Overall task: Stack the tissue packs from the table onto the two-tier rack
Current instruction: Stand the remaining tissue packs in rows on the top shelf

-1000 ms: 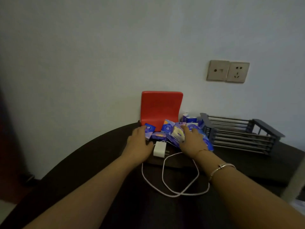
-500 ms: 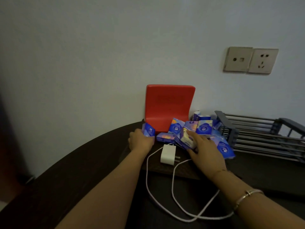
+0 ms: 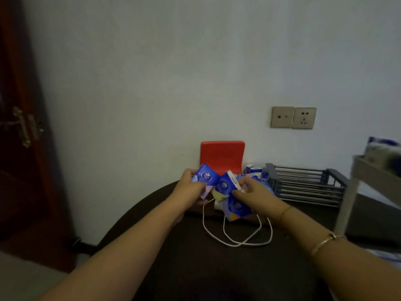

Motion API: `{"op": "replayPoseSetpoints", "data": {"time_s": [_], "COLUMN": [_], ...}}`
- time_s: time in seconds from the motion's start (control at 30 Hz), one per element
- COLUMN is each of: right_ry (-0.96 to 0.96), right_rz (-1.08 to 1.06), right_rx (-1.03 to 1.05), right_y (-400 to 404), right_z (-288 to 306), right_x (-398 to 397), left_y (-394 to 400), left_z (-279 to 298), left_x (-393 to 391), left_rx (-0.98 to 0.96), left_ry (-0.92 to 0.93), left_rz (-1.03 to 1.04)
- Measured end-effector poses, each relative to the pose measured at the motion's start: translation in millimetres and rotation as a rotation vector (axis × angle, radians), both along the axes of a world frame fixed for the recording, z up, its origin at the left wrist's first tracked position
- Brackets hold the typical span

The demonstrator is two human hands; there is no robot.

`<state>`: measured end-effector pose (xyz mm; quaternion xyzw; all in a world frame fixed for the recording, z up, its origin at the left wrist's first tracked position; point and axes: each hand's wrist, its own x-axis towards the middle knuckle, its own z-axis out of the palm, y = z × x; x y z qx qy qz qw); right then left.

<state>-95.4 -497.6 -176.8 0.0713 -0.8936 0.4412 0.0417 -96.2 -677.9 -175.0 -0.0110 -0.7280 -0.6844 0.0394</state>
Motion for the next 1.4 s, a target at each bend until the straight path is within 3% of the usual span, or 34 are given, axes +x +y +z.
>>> {"op": "replayPoseSetpoints", "data": {"time_s": [0.1, 0.37, 0.5, 0.67, 0.97, 1.13, 1.27, 1.4], "right_ry": [-0.028, -0.093, -0.037, 0.025, 0.057, -0.021, 0.017, 0.158], "right_rz": [0.029, 0.057, 0.055, 0.004, -0.025, -0.024, -0.193, -0.330], "right_rx": [-0.074, -0.041, -0.062, -0.089, -0.003, -0.157, -0.279, -0.249], "right_y": [-2, 27, 46, 83, 149, 204, 251, 278], "right_z": [34, 115, 143, 168, 211, 228, 232, 231], "right_x": [52, 178, 216, 248, 283, 300, 307, 304], "left_y": [-2, 9, 34, 73, 160, 203, 242, 283], "left_z": [33, 99, 119, 144, 179, 194, 199, 196], "left_x": [55, 180, 213, 226, 229, 225, 225, 230], "left_rx": [-0.053, -0.132, -0.298, -0.410, -0.394, -0.384, -0.372, -0.406], "left_ry": [0.103, 0.334, 0.459, 0.612, 0.715, 0.788, 0.819, 0.838], "left_rz": [-0.058, -0.202, -0.204, -0.240, -0.342, -0.279, -0.318, -0.396]}}
